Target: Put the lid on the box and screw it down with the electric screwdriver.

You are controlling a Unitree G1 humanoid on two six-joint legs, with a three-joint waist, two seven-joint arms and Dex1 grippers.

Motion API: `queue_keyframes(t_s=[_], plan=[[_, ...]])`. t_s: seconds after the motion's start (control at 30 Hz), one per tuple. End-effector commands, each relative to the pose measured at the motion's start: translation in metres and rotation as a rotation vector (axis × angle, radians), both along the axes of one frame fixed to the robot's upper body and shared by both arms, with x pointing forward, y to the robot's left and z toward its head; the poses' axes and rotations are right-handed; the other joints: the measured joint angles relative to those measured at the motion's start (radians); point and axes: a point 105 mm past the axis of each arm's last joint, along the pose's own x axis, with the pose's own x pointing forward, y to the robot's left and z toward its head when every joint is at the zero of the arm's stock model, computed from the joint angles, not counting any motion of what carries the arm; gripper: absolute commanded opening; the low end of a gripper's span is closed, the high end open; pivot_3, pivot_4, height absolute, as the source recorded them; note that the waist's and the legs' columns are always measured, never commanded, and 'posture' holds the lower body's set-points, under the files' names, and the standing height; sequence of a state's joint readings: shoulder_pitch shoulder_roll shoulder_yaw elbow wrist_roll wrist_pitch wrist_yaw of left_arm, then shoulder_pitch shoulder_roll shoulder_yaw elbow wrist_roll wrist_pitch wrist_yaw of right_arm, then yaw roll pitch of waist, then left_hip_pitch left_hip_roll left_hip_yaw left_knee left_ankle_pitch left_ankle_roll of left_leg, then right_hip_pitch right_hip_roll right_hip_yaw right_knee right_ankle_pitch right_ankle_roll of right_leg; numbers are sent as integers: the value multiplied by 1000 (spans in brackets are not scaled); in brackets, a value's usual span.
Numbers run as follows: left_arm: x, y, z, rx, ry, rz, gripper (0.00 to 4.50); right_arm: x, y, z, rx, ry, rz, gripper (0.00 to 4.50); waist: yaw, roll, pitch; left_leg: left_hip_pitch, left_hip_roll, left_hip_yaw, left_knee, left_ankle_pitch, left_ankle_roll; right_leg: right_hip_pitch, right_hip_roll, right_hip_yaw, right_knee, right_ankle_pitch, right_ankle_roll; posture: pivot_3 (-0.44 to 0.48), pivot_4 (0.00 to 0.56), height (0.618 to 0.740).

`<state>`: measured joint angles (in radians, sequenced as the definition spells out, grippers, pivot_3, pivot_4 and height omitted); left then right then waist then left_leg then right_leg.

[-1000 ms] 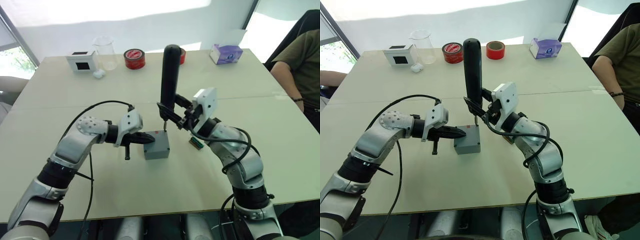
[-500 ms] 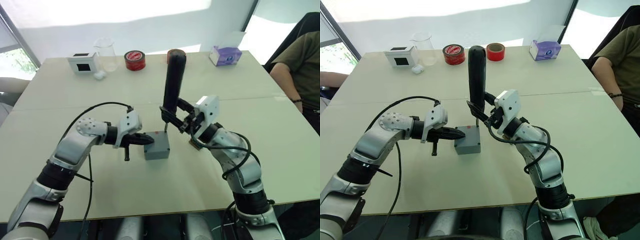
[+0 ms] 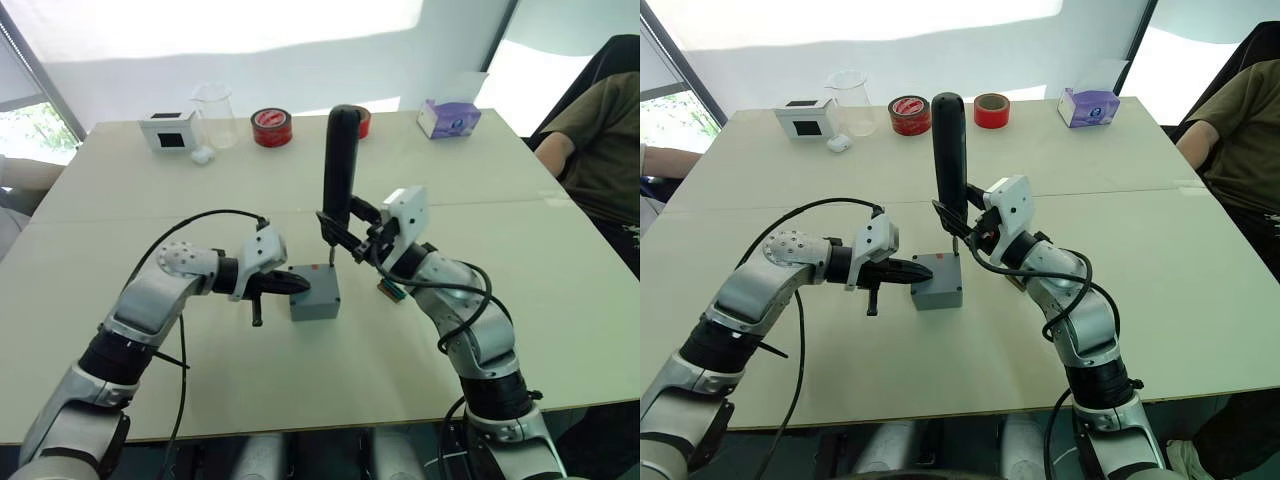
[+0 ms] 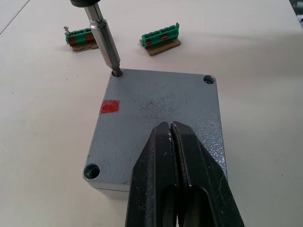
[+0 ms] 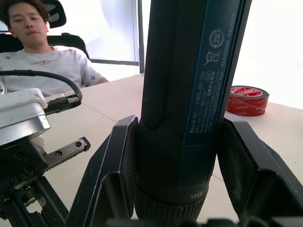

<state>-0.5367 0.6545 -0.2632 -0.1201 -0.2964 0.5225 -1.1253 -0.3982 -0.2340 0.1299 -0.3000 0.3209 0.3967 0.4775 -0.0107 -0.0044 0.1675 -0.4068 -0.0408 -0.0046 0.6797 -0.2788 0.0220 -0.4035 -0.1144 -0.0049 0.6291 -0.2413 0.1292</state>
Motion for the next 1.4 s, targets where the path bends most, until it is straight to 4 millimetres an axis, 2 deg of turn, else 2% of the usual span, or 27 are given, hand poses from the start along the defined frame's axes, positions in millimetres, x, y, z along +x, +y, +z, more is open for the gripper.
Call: queue_keyframes(t_s=[0.03,0.13,0.33,0.47,0.53,1.2,1.3,1.4], plan=[[-4,-3,-2,2,7,-8,0,4,-6,-55,-112,180,-32,1827,0,0,-2,0,0,0,0,0,0,0,0,0,0,0,0,0,150,740],[-5,-3,-2,1,10,-5,0,4,-8,-65,-155,195,-44,1827,0,-1,-7,0,0,0,0,0,0,0,0,0,0,0,0,0,150,740],[-7,-1,-3,5,16,-1,0,5,-8,-73,-183,210,-49,1827,0,-2,-12,3,0,-1,-2,0,0,2,0,0,-1,-1,-1,0,150,740],[-7,1,-4,11,17,-1,0,3,-3,-64,-116,197,-24,1827,1,-2,-12,9,0,-1,-4,0,0,7,0,0,-4,-1,-1,0,150,740],[-7,1,-5,14,17,-2,0,2,-3,-62,-100,191,-21,1827,0,-3,-13,18,0,0,-13,-1,0,13,-1,-1,-12,-3,-4,0,150,740],[-8,2,-6,26,16,-8,0,-1,0,-58,-84,169,5,1827,-1,-3,-13,19,0,-1,-17,-1,0,12,-2,0,-14,-3,-4,0,150,740],[-7,4,-7,34,18,-1,0,-2,-1,-46,-62,122,22,1827,-1,-3,-13,19,0,-1,-17,-1,0,12,-2,0,-14,-3,-4,0,150,740],[-7,9,-11,40,28,11,0,-2,-4,-10,11,32,52,1827,-1,-2,-12,18,0,-1,-17,-1,0,11,-2,0,-14,-3,-4,0,150,740]])
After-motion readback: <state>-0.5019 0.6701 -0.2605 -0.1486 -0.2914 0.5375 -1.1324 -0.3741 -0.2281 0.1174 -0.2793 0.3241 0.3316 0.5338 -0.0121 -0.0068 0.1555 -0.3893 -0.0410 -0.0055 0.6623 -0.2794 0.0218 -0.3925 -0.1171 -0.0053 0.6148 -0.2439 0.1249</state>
